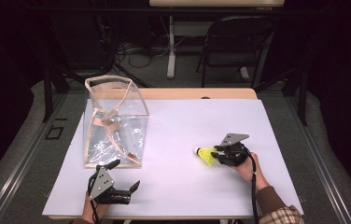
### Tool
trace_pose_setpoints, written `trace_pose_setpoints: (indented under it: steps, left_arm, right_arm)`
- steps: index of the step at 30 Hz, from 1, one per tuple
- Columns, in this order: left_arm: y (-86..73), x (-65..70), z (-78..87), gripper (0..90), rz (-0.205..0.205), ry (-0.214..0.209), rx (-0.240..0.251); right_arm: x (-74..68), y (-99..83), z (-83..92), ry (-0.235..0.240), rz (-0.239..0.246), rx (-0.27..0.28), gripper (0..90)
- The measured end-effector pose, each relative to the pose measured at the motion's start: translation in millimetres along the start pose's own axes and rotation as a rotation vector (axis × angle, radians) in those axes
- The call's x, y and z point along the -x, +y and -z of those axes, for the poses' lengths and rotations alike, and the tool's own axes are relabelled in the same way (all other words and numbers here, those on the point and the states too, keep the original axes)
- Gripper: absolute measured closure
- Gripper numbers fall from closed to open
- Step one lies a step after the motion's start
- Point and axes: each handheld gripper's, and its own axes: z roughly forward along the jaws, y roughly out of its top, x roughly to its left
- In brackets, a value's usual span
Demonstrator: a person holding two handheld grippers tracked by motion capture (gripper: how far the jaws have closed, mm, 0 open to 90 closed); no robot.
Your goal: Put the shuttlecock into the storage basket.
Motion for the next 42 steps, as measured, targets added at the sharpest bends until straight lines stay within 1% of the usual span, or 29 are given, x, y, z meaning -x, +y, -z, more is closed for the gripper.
trace_pose_setpoints:
  steps: [11,22,23,27,28,32,33,42]
  left_arm:
    - [0.1,0.2,0.1,0.0,-0.001,0.001,0.000]
    - [0.2,0.5,0.0,0.0,0.000,0.001,0.000]
    - [0.3,0.4,0.0,0.0,-0.002,0.001,-0.001]
    - [0.3,0.3,0.2,0.0,-0.002,0.001,0.000]
    - [0.3,0.4,0.2,0.0,-0.002,0.001,0.000]
    - [0.3,0.3,0.2,0.0,-0.002,0.001,0.000]
    - [0.2,0.3,0.2,0.0,-0.001,0.001,0.000]
    - [0.3,0.3,0.2,0.0,-0.001,0.001,0.000]
  right_arm:
    - [-0.3,-0.4,-1.9,-0.003,-0.019,-0.005,71.6]
    - [-1.1,-0.5,-1.5,-0.019,-0.052,-0.017,80.6]
    - [-1.1,-0.9,-1.8,-0.021,-0.066,-0.019,82.8]
    - [-0.6,-1.4,-2.0,-0.020,-0.073,-0.027,86.2]
    - [-0.9,-1.6,-2.5,-0.022,-0.077,-0.026,87.7]
    - [-1.4,-1.2,-2.1,-0.020,-0.074,-0.024,88.9]
    - [-1.6,-1.1,-1.6,-0.016,-0.071,-0.015,89.5]
    - [-1.8,0.1,4.0,-0.005,-0.068,0.014,90.0]
